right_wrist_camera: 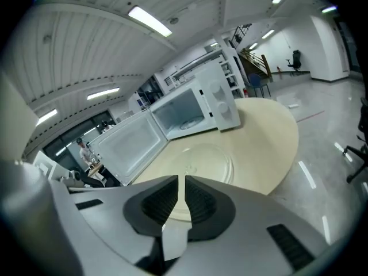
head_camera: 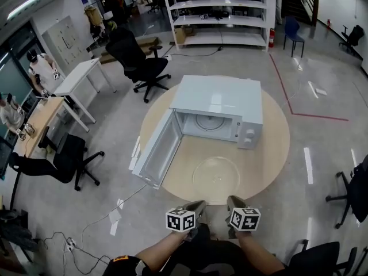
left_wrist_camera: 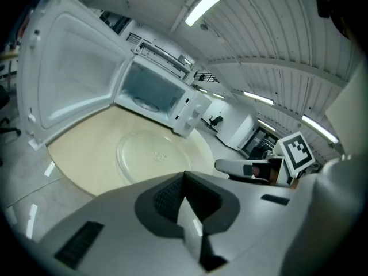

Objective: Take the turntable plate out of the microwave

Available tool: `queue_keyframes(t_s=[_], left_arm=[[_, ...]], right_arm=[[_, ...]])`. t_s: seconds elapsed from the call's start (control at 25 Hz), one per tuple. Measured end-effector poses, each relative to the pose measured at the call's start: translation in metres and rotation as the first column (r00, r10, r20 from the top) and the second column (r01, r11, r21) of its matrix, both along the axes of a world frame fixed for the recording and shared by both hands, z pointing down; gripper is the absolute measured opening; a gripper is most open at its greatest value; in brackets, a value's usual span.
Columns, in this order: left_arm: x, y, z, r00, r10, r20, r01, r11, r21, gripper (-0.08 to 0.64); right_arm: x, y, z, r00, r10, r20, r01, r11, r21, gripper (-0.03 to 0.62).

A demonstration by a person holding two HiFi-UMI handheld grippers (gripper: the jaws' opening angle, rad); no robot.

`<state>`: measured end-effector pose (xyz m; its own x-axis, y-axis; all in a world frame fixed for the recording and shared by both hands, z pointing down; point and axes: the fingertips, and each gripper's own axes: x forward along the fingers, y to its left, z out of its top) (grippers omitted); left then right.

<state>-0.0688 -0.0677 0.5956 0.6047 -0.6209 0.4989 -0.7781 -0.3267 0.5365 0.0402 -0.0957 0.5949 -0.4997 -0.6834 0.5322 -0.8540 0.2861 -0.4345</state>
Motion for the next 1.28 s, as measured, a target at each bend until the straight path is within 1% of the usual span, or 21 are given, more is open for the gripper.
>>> queue_keyframes(t_s=[0.12, 0.24, 0.4, 0.52, 0.6, 0.76, 0.92, 1.12, 1.2, 1.28], left_arm=[[-0.008, 0.005, -0.028, 0.999, -0.039, 0.021, 0.037, 0.996, 0.086, 0.046], [-0.01, 0.016, -0.053, 0.996, -0.08, 0.029, 0.074, 0.986, 0.148, 0.046], [-0.012, 0.031, -0.077, 0.99, -0.134, 0.044, 0.121, 0.969, 0.217, 0.046], [-0.014, 0.04, -0.095, 0.985, -0.151, 0.078, 0.126, 0.955, 0.268, 0.046], [-0.015, 0.045, -0.105, 0.984, -0.157, 0.085, 0.126, 0.947, 0.295, 0.046], [-0.012, 0.054, -0.119, 0.985, -0.148, 0.092, 0.109, 0.934, 0.341, 0.046], [-0.015, 0.07, -0.125, 0.985, -0.134, 0.105, 0.087, 0.928, 0.363, 0.046], [-0.032, 0.099, -0.128, 0.981, -0.152, 0.123, 0.095, 0.92, 0.38, 0.046], [-0.04, 0.114, -0.129, 0.981, -0.153, 0.115, 0.097, 0.916, 0.389, 0.046], [-0.047, 0.132, -0.129, 0.983, -0.151, 0.101, 0.1, 0.914, 0.393, 0.046]], right_arm=[[-0.009, 0.01, -0.027, 0.997, -0.068, -0.031, 0.071, 0.992, 0.101, 0.048], [-0.014, 0.024, -0.052, 0.994, -0.103, -0.046, 0.109, 0.978, 0.179, 0.048], [-0.018, 0.037, -0.079, 0.991, -0.119, -0.055, 0.13, 0.957, 0.26, 0.048], [-0.021, 0.043, -0.099, 0.989, -0.126, -0.075, 0.143, 0.94, 0.31, 0.048], [-0.021, 0.047, -0.11, 0.988, -0.124, -0.091, 0.148, 0.929, 0.339, 0.048], [-0.02, 0.055, -0.121, 0.988, -0.113, -0.1, 0.143, 0.917, 0.372, 0.048], [-0.029, 0.069, -0.129, 0.988, -0.116, -0.103, 0.147, 0.908, 0.392, 0.044], [-0.05, 0.098, -0.141, 0.98, -0.141, -0.137, 0.186, 0.89, 0.416, 0.037], [-0.059, 0.112, -0.143, 0.977, -0.148, -0.151, 0.199, 0.884, 0.422, 0.035], [-0.066, 0.129, -0.142, 0.976, -0.149, -0.158, 0.203, 0.885, 0.42, 0.035]])
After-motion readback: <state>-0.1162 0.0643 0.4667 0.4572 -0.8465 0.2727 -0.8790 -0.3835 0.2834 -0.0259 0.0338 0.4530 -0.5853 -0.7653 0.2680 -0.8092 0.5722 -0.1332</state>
